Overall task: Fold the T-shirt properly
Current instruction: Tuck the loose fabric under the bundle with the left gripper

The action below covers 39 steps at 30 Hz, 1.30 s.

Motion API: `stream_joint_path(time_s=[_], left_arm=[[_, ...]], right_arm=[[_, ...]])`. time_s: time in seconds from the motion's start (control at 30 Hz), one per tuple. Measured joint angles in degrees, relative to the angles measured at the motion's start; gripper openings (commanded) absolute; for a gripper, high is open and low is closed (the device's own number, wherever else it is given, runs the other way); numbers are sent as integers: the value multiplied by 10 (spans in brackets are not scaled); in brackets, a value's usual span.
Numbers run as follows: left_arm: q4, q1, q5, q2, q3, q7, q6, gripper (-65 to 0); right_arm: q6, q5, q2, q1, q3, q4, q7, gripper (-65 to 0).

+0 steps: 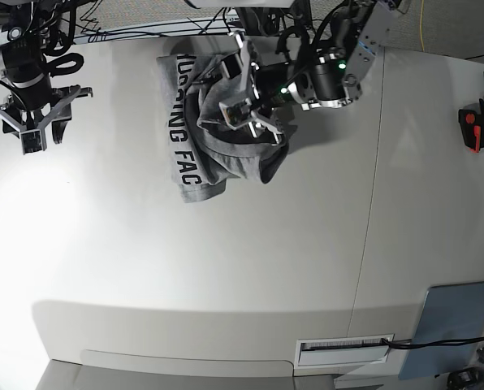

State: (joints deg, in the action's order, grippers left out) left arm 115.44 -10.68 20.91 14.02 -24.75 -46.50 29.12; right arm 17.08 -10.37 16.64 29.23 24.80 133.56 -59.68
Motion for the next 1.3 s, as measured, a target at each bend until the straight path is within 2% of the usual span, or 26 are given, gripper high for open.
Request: stream_joint_path(time_s=[0.07,0.17,0.27,0.37,0.43,0.53,0.6,0.7,0.77,0.87,0.9,1.17,1.23,1.3], left_arm=[[-2,12,-19,2,-10,0,-37,-307],[-2,21,-30,1,-12,4,-65,-307],[-2,20,-40,1,-12,0,-59,-307],[-2,10,-40,1,-12,0,-6,-308],[-2,-2,-40,2,-13,-1,-1,-354],[-2,-9,-40,1,-14,0,-4,-459],[-2,-9,-42,1,-14,0,-17,-476],[-2,-9,-62,2,-14,11,-64,-467],[-2,-9,-76,2,-13,30,-79,-428],[-2,-9,-78,1,-13,42,-50,-327],[-2,-9,-77,1,-14,42,-49,-311],[-50,-9,-83,1,-14,45,-49,-311],[-52,-9,-85,1,-14,46,-50,-341],[-52,-9,-85,1,-14,46,-41,-460]], right_arm=[[0,0,0,3,0,0,1,-377],[0,0,0,5,0,0,-6,-377],[0,0,0,5,0,0,-12,-377],[0,0,0,4,0,0,-12,-377],[0,0,0,5,0,0,-12,-377],[0,0,0,5,0,0,-12,-377],[0,0,0,5,0,0,-12,-377],[0,0,0,5,0,0,-12,-377],[0,0,0,5,0,0,-12,-377],[0,0,0,5,0,0,-12,-377],[0,0,0,5,0,0,-12,-377],[0,0,0,5,0,0,-12,-377],[0,0,0,5,0,0,-12,-377],[0,0,0,5,0,0,-12,-377]])
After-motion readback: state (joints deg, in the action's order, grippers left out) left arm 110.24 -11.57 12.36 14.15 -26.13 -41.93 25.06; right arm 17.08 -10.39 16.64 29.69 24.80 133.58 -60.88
